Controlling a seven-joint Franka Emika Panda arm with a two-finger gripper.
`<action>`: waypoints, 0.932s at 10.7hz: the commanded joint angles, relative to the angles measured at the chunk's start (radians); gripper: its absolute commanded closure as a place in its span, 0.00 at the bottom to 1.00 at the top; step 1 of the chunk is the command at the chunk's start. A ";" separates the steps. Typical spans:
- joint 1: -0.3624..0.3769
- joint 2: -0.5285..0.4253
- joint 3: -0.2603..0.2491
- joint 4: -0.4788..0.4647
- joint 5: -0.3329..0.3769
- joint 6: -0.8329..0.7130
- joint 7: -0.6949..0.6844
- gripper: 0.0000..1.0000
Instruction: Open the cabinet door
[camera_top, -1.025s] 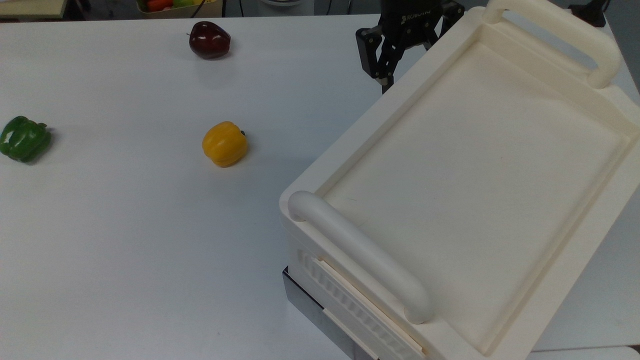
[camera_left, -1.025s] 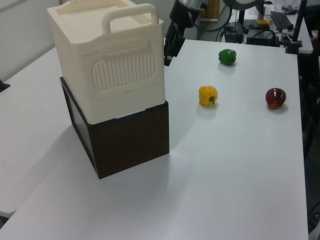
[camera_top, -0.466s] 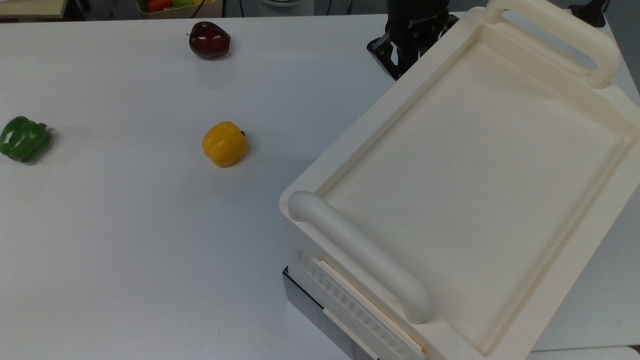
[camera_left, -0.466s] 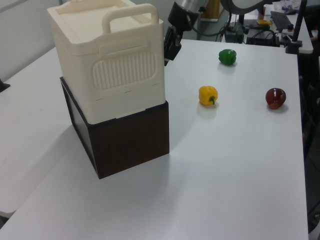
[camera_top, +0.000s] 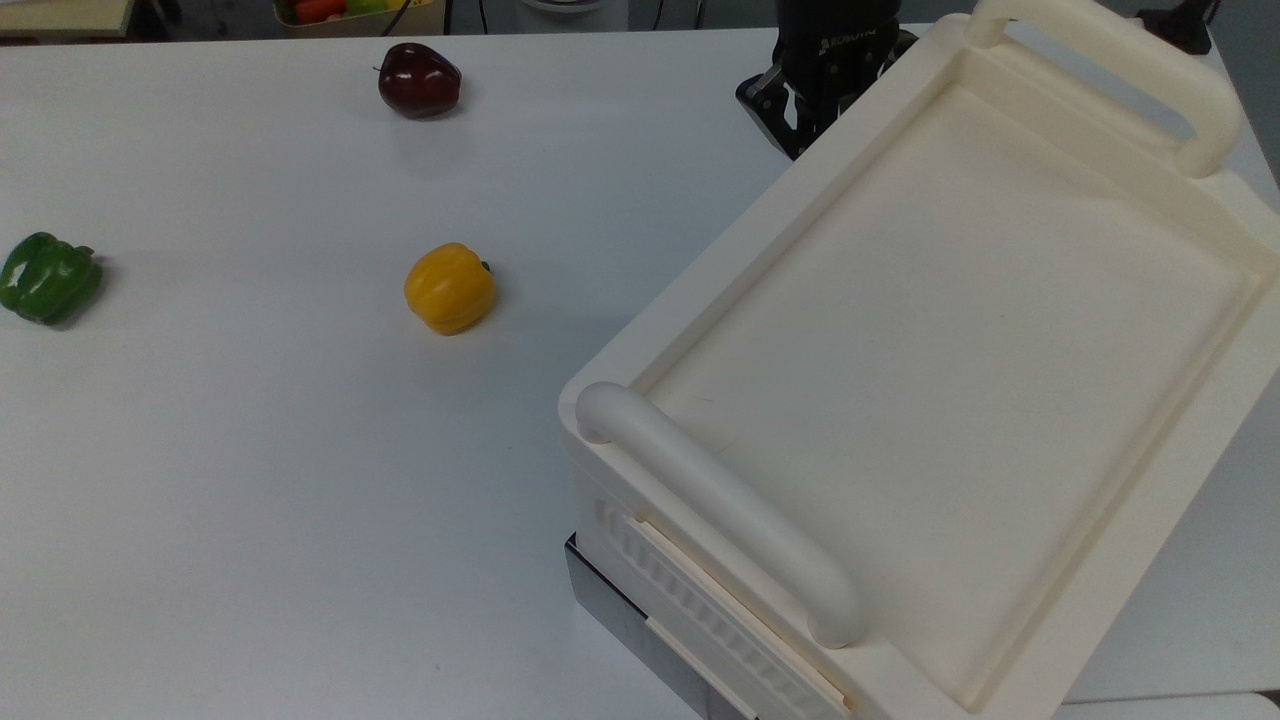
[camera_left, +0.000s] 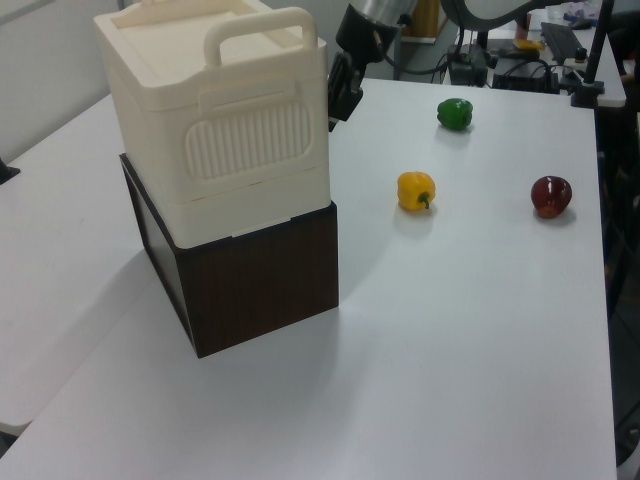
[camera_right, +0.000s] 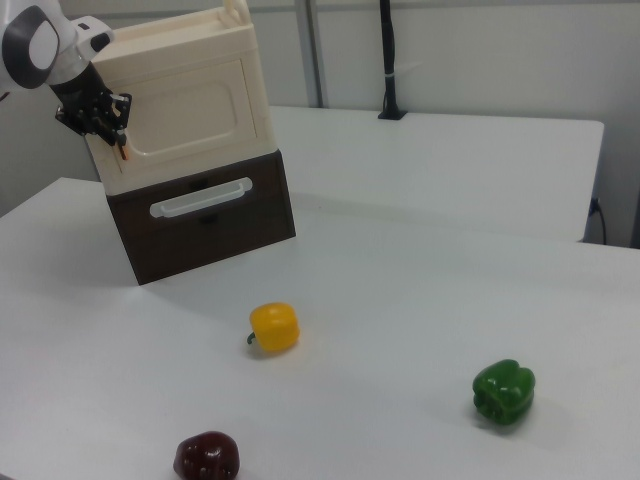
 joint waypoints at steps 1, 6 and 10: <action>-0.004 -0.008 -0.003 -0.020 -0.024 0.018 -0.028 1.00; -0.045 -0.050 -0.016 -0.035 0.028 -0.192 -0.182 1.00; -0.148 -0.100 -0.016 -0.048 0.028 -0.341 -0.191 0.98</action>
